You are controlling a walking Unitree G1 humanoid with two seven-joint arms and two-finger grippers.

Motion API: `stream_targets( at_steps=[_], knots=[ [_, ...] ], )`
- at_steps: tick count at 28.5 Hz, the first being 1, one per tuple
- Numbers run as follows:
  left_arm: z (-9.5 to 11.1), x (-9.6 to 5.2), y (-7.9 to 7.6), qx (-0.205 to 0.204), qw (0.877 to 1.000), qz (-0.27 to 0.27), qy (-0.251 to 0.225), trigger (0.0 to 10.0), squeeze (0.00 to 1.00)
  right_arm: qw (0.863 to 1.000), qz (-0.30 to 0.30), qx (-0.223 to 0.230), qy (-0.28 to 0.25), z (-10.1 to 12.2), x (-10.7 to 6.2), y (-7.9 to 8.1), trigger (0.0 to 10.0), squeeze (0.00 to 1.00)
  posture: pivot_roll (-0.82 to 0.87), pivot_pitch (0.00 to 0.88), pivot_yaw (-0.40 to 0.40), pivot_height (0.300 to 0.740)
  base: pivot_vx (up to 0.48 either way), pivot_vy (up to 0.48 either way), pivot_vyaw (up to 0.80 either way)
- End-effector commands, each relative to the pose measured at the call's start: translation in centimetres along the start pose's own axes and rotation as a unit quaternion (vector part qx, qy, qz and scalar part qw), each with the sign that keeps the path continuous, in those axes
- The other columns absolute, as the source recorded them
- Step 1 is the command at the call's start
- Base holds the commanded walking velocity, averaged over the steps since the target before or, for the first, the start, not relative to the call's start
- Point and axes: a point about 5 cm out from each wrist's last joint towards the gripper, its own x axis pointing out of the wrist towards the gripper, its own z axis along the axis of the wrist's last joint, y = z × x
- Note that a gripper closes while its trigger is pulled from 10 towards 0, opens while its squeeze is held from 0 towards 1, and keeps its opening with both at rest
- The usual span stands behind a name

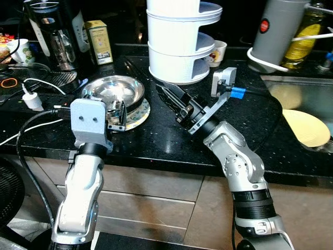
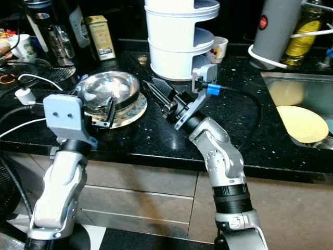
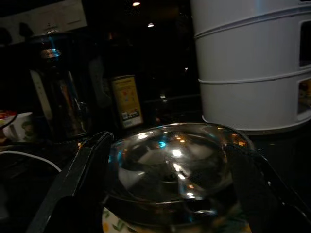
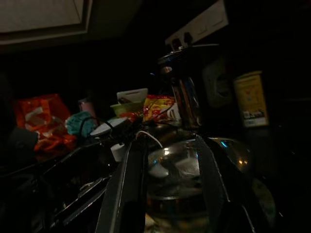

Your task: Kitchen organization

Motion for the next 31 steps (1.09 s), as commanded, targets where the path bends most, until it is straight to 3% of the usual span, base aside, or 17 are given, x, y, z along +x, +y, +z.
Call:
stream_targets(
  at_steps=[1, 9, 18, 31],
  knots=[
    [0.18, 0.07, -0.21, 0.006, 1.0, -0.005, 0.001, 10.0, 0.0, 1.0, 0.0, 0.009, -0.002, -0.09, -0.15, 0.14, 10.0, 0.0, 0.07, 0.0, -0.018, 0.74, 0.0, 0.0, 0.8],
    [0.02, 0.02, -0.47, 0.01, 1.0, -0.019, 0.011, 10.0, 0.0, 1.0, -0.001, 0.011, -0.002, -0.28, -0.22, 0.3, 10.0, 0.0, 0.08, 0.0, -0.014, 0.74, 0.0, 0.0, 0.8],
    [-0.03, 0.04, -0.56, 0.01, 0.999, -0.025, 0.021, 10.0, 0.0, 0.999, -0.014, 0.026, -0.014, -0.31, 0.01, 0.29, 10.0, 0.0, 0.09, 0.0, -0.013, 0.74, 0.0, -0.242, 0.79],
    [-0.04, -0.02, -0.71, 0.014, 0.999, -0.03, 0.023, 10.0, 0.0, 0.999, -0.034, 0.035, -0.024, -0.08, 0.13, -0.12, 10.0, 0.0, 0.09, 0.0, -0.01, 0.74, 0.0, 0.0, 0.0]
  ],
)
